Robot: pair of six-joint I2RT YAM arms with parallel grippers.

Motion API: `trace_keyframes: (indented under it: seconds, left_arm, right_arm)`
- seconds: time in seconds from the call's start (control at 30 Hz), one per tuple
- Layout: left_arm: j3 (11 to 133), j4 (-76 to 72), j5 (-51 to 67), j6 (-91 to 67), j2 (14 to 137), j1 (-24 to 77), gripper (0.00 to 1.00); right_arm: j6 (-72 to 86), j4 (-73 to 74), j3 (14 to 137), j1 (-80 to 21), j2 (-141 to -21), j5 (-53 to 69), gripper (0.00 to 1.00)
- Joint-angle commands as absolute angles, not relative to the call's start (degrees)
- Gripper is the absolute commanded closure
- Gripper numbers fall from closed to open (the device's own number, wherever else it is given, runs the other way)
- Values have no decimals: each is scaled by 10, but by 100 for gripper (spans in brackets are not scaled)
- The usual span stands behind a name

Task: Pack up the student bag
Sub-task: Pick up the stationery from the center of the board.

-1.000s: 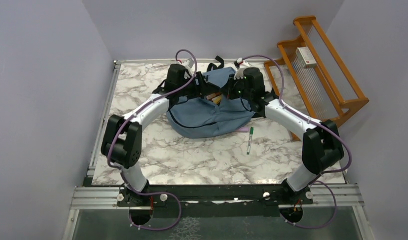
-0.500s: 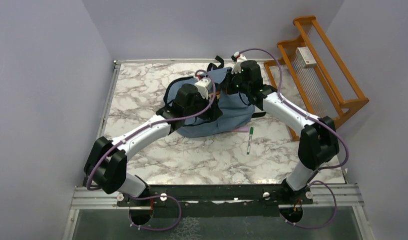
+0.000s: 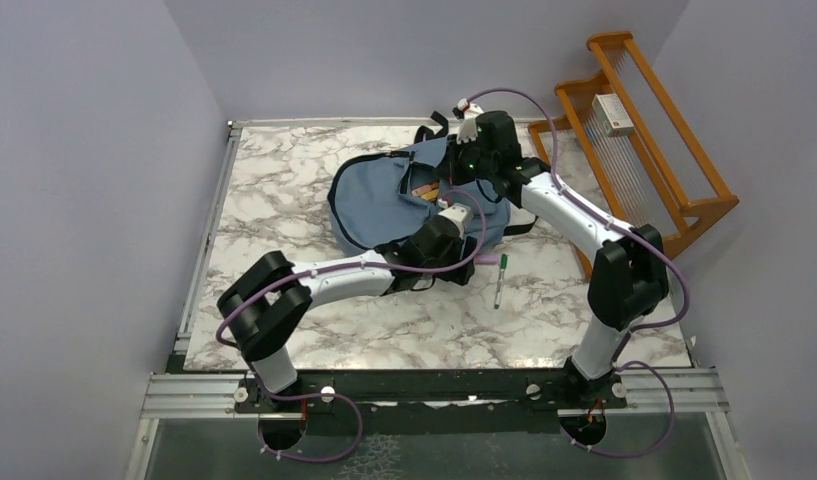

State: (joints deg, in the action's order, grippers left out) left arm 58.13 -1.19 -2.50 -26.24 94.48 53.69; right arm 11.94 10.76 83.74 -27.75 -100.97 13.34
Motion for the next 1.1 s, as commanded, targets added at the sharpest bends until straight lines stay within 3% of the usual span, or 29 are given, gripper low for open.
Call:
trace_keyframes:
  seconds: [0.0, 0.5, 1.07]
  left_arm:
    - [613, -33, -109, -299, 990, 560, 33]
    - [683, -15, -176, -332, 1112, 587, 25]
    - [762, 27, -181, -351, 1180, 599, 24]
  right_arm:
    - [99, 123, 872, -277, -1021, 161, 99]
    - [94, 166, 921, -260, -1058, 204, 99]
    - [87, 169, 882, -216, -1017, 194, 100]
